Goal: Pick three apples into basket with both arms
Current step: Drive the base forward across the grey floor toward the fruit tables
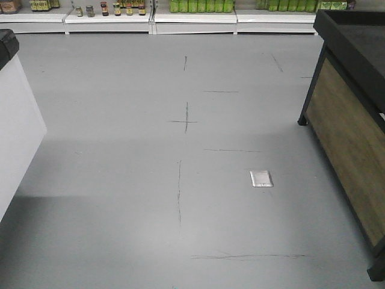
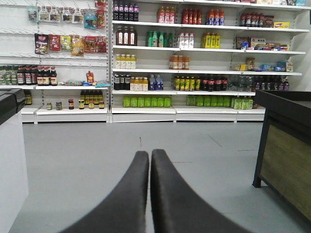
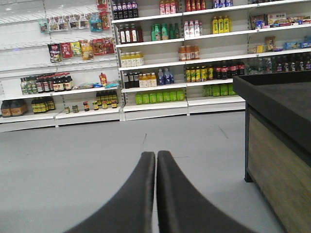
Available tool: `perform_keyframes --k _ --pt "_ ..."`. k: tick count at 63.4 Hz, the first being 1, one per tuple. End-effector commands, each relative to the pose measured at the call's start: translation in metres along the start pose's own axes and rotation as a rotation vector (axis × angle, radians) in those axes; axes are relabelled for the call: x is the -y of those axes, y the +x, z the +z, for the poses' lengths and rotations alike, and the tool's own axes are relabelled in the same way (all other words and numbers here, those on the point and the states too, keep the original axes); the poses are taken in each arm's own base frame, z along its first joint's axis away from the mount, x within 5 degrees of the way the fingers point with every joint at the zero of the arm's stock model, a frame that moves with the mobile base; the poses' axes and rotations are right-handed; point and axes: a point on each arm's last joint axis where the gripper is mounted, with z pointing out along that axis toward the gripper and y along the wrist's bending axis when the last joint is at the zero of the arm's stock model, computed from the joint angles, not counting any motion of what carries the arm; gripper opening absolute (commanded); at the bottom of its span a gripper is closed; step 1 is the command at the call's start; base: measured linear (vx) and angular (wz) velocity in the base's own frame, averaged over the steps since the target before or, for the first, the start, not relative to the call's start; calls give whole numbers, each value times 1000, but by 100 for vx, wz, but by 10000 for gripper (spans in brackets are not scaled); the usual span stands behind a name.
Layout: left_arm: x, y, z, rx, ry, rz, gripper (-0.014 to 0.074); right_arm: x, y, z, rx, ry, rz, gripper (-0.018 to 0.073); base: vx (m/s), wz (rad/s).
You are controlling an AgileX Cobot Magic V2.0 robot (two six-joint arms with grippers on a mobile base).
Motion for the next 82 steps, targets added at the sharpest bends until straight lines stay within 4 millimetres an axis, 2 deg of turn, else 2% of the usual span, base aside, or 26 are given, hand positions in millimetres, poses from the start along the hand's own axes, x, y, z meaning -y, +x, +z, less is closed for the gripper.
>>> perform_keyframes --k 1,82 --pt "1 -5 -1 68 14 -9 -6 -1 -3 -1 75 -12 -4 -8 0 0" --pt "1 -5 -1 68 14 -9 -6 -1 -3 -1 75 -12 -4 -8 1 0"
